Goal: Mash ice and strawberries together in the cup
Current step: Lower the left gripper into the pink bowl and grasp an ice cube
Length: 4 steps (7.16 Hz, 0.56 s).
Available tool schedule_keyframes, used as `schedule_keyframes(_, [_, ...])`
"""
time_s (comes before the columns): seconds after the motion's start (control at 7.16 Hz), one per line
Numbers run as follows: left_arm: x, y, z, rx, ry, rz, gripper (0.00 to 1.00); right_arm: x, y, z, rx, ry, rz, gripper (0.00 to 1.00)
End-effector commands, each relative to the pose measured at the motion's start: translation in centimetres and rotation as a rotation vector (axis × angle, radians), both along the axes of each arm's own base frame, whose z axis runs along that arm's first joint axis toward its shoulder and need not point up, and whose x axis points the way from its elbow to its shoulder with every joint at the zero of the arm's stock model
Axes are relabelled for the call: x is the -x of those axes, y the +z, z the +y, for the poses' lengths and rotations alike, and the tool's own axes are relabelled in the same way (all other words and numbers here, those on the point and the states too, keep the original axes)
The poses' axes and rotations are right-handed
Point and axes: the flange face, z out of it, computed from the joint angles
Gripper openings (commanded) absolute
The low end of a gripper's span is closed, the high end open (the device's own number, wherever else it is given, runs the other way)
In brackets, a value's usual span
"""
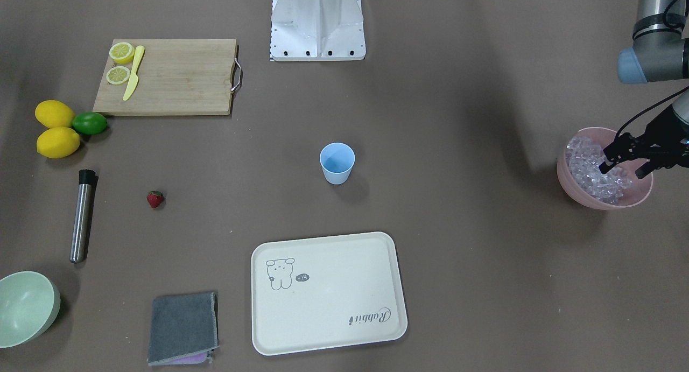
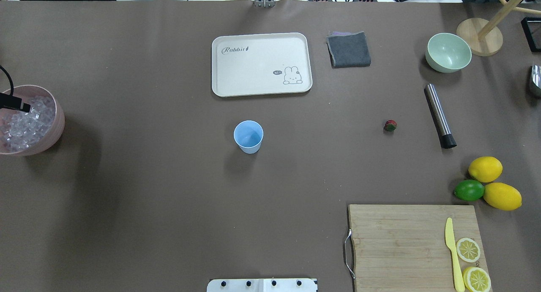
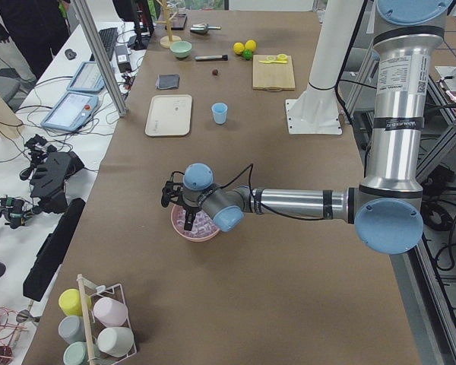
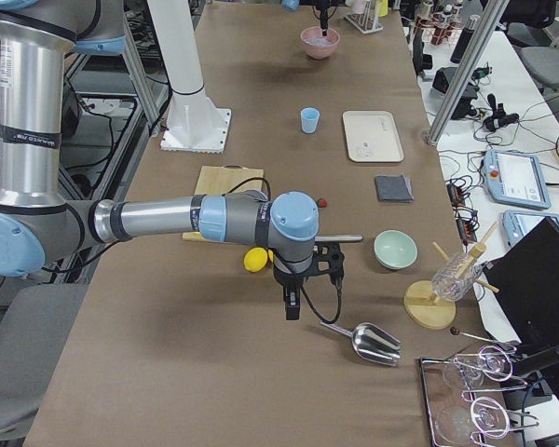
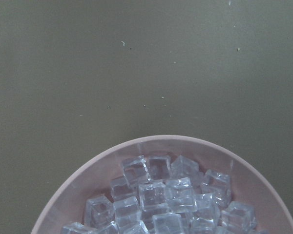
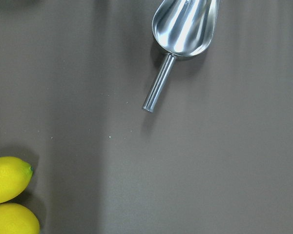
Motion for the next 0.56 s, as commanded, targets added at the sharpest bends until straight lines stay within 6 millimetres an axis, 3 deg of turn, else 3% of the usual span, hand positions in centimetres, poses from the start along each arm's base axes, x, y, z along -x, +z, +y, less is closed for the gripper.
schedule_keyframes(0.0, [-0.4, 0.5, 0.2, 0.001, 0.008, -0.001, 0.98, 0.0, -0.1, 0.0, -0.003, 0.0, 0.001, 1.0])
schedule_keyframes(0.42, [-1.9, 0.8, 0.6, 0.006, 0.037, -0.002, 0.98, 0.0, -0.1, 0.0, -0.002, 0.0, 0.004, 1.0])
